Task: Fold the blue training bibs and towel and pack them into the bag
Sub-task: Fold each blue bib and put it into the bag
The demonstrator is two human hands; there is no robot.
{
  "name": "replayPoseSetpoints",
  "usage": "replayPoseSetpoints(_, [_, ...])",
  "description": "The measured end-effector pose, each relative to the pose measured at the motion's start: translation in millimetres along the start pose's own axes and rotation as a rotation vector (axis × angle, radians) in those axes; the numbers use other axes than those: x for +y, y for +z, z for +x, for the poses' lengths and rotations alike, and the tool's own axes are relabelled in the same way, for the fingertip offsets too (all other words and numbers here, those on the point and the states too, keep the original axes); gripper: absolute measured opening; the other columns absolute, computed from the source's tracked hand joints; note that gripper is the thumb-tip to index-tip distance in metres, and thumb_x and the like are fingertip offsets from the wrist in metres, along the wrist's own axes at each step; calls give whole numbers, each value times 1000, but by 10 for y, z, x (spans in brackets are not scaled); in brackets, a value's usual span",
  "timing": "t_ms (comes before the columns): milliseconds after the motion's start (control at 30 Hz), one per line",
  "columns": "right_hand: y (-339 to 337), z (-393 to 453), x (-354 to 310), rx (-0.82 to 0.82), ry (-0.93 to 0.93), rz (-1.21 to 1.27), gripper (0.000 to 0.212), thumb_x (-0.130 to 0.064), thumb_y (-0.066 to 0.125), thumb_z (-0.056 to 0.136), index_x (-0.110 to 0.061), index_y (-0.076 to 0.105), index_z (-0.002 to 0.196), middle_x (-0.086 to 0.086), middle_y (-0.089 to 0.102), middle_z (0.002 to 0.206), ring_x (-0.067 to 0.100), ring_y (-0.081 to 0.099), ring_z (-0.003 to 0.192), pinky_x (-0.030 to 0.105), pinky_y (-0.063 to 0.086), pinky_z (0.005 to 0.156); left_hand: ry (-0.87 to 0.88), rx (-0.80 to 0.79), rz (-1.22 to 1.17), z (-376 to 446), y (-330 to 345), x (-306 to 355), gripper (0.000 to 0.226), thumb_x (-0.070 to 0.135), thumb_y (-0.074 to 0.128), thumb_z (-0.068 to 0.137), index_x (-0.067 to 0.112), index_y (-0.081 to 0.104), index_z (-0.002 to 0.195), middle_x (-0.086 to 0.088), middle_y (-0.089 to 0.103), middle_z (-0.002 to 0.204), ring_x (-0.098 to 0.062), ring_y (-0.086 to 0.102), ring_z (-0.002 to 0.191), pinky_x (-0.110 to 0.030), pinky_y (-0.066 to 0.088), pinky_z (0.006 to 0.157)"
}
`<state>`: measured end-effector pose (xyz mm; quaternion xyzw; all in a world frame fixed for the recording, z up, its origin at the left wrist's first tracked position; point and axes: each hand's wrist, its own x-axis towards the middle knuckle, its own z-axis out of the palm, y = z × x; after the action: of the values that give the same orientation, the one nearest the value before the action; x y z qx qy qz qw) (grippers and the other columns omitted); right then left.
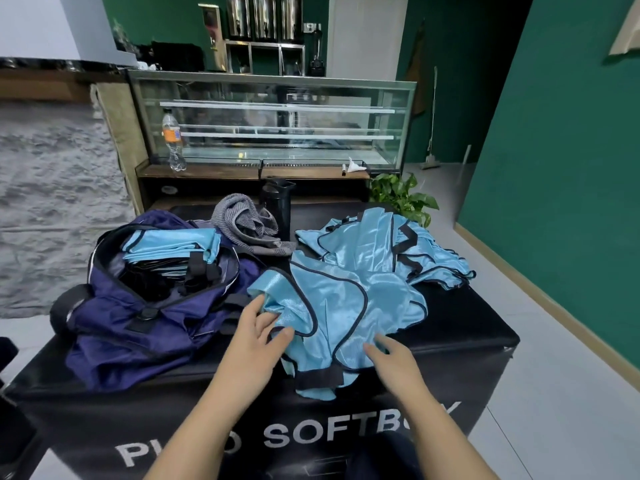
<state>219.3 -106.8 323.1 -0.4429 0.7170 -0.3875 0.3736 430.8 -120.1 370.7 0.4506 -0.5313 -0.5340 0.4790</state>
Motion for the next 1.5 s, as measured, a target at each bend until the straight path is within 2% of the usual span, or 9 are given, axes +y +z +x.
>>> replayPoseSetpoints(133, [75,-135,-196,15,-169,92,19,-18,54,96,-20,67,110,-8,62,115,3,54,108,14,38,90,64,-140,192,-27,40,-176,83,7,67,85,61,22,129,12,42,135,8,36,129,-14,39,94])
replayPoseSetpoints(333, [235,-468,-558,-214,-362,179,27,-11,54,95,-34,69,94,-20,64,106,-16,55,99,0,36,83,144,-176,356,-113,216,-256,86,16,76,79,58,22,133,34,35,135,25,32,120,1,31,92])
replayPoseSetpoints(567, [330,-612,-605,-339,-385,251,33,-4,52,94,-32,67,102,-20,67,106,-11,58,103,7,41,87,141,106,366,-123,150,-194,36,-3,54,87,31,58,97,7,65,94,-3,61,83,-11,44,68])
replayPoseSetpoints(800, [220,-502,-282,-183,-370,-117,58,-21,59,93,-34,34,143,-29,34,135,-12,31,123,3,23,98,12,168,29,-107,-63,-59,14,14,58,93,22,69,97,0,72,98,-18,68,94,-37,51,87])
replayPoseSetpoints(967, [272,-469,-188,-178,-322,-147,43,-28,65,89,-32,51,130,-23,49,127,-3,48,113,18,39,98,-30,182,-140,-121,-119,5,16,14,55,94,18,70,100,-9,72,104,-28,66,101,-45,49,94])
replayPoseSetpoints(1067, [272,-473,-185,-105,-297,-138,4,-26,62,91,-25,64,95,-16,63,97,-4,55,85,8,41,74,-22,220,-208,-129,-164,17,17,11,53,95,17,70,97,-13,71,102,-32,66,99,-45,49,91])
replayPoseSetpoints(1300, [139,-571,-513,-126,-138,397,12,-22,46,100,-19,52,89,-9,40,56,3,40,47,22,47,52,30,151,-347,-156,-242,76,55,9,63,88,36,49,134,-6,59,130,-18,58,117,-30,53,87])
replayPoseSetpoints(1433, [90,-595,-822,-173,-136,554,17,-27,47,100,-15,58,104,10,52,86,25,44,76,39,36,68,110,-13,-11,-239,-149,152,50,19,73,82,45,56,121,27,52,125,21,43,114,-14,39,97])
replayPoseSetpoints(1500, [47,-627,-957,-206,-162,598,21,-27,47,100,-11,58,109,13,58,91,28,48,79,42,38,67,126,-66,151,-256,-115,165,36,48,74,72,44,65,106,26,63,112,14,53,108,-16,43,94])
